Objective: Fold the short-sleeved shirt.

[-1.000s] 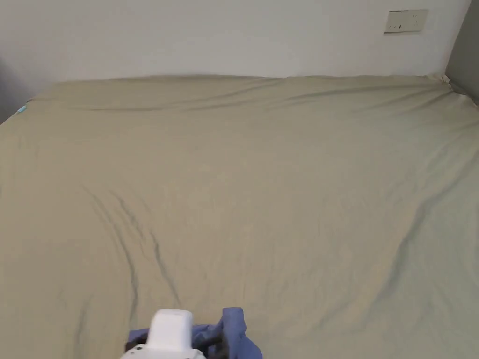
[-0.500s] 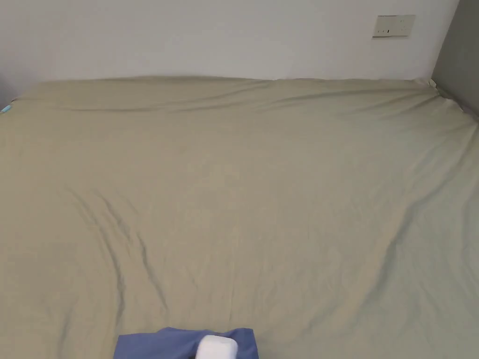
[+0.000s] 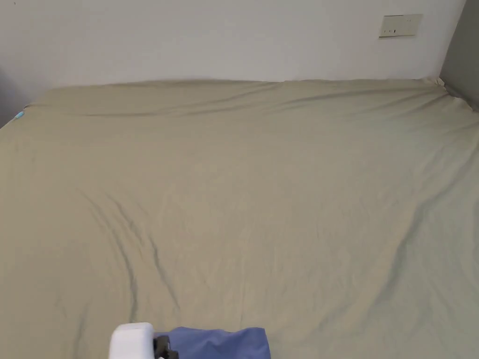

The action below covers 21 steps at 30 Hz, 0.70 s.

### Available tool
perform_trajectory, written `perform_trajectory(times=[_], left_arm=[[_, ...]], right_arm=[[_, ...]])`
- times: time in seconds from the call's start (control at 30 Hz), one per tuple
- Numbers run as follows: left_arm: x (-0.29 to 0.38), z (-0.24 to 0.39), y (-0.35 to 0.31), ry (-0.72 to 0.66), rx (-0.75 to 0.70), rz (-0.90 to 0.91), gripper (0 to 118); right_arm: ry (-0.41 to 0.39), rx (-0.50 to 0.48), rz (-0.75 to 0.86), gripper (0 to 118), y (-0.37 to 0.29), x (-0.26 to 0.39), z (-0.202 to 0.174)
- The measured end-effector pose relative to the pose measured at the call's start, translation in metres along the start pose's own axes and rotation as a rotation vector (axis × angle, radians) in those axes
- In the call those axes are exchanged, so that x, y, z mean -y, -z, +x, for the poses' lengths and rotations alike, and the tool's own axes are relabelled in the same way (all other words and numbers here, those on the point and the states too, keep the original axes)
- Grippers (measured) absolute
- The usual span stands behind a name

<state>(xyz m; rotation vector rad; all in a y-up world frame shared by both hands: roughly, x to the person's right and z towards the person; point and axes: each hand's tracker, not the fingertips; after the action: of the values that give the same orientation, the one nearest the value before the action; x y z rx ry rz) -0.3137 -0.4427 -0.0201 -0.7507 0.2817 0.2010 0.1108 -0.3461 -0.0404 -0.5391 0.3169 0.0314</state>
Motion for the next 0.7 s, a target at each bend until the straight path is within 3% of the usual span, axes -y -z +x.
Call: perform_trajectory(times=[0.1,0.23,0.37,0.5,0.6,0.7], left_arm=[[0.023,0.036,0.017,0.116,0.045,-0.025,0],[0.049,0.088,0.019,0.389,0.037,0.009,0],[0.063,0.119,0.019,0.497,0.116,0.02,0],[0.065,0.124,0.027,0.425,0.145,-0.048,0],[0.058,0.125,0.013,0.46,0.122,-0.028,0],[0.036,0.11,-0.008,0.359,0.196,-0.011,0]], right_arm=[[-0.009,0.005,-0.007,6,-0.002,0.001,0.001],[0.001,0.022,-0.015,6,-0.004,0.002,0.01],[0.03,0.038,-0.029,6,-0.005,0.005,0.019],[0.056,0.031,-0.03,6,-0.005,0.006,0.022],[0.054,0.03,-0.034,6,-0.005,0.006,0.021],[0.052,0.026,-0.028,6,-0.006,0.004,0.019]])
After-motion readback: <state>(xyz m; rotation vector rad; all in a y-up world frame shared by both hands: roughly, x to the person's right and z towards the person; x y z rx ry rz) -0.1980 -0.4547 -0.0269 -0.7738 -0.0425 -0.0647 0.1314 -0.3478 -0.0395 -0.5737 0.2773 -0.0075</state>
